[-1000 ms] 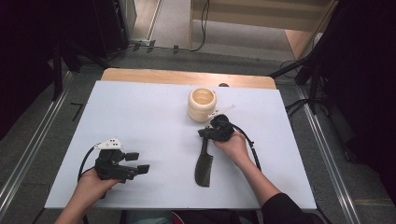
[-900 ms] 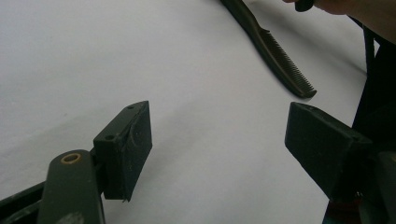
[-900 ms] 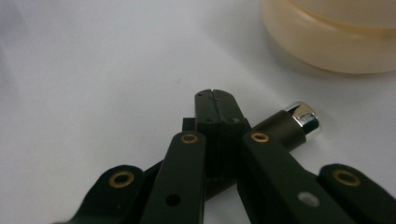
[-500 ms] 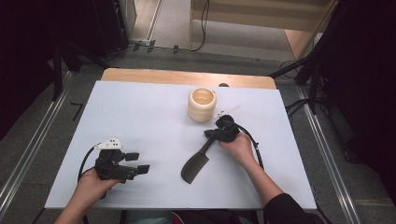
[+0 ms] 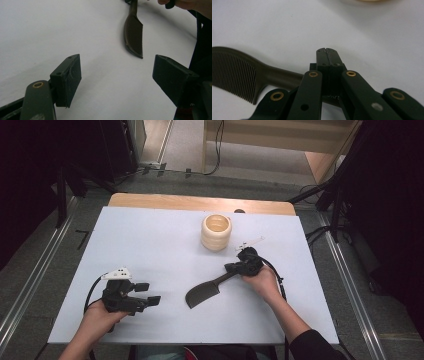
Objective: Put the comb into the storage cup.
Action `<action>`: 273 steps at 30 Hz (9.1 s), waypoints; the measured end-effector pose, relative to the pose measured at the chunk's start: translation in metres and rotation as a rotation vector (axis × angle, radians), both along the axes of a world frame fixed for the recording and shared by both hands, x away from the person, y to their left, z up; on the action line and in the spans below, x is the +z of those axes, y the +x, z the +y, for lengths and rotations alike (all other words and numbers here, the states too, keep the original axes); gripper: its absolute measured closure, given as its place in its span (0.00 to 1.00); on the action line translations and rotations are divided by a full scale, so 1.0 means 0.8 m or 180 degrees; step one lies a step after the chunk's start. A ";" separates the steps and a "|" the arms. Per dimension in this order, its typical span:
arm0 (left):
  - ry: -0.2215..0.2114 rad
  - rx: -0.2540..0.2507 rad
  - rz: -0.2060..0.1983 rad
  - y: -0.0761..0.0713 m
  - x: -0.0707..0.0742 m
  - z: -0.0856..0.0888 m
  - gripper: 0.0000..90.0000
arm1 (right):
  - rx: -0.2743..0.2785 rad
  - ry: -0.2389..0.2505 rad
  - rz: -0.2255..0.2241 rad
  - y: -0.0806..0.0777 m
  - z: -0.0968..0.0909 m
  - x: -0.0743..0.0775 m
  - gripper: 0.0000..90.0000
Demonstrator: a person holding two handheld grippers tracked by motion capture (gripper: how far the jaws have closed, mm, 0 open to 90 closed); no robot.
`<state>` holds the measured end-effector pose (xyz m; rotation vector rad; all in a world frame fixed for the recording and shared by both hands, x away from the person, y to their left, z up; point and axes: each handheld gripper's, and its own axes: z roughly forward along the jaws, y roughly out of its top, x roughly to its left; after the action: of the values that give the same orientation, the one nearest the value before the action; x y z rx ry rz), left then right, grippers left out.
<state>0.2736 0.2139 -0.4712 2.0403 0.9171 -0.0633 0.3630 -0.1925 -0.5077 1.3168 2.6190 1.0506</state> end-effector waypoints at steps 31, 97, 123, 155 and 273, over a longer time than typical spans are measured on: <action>-0.0009 -0.0048 -0.0043 0.003 0.001 -0.005 0.27 | 0.0081 -0.0025 0.0057 -0.051 -0.025 0.000 0.97; -0.0040 -0.0071 -0.0055 0.004 0.004 -0.008 0.27 | -0.0256 0.0849 -0.0718 -0.166 -0.087 0.040 0.30; -0.0059 -0.0049 -0.0019 0.007 0.004 -0.007 0.27 | -0.0249 0.0600 -0.0605 -0.156 -0.083 0.042 0.23; -0.0065 -0.0026 -0.0005 0.008 0.005 -0.005 0.27 | -0.0111 0.0325 -0.0441 -0.088 -0.033 0.051 0.24; -0.0312 0.0355 0.0005 0.040 0.037 -0.063 0.27 | -0.0236 0.0371 -0.0508 -0.095 0.035 0.072 0.78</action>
<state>0.3055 0.1638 -0.4420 1.8961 1.0075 -0.0482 0.2871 -0.1648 -0.4501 1.2816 2.4088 1.2575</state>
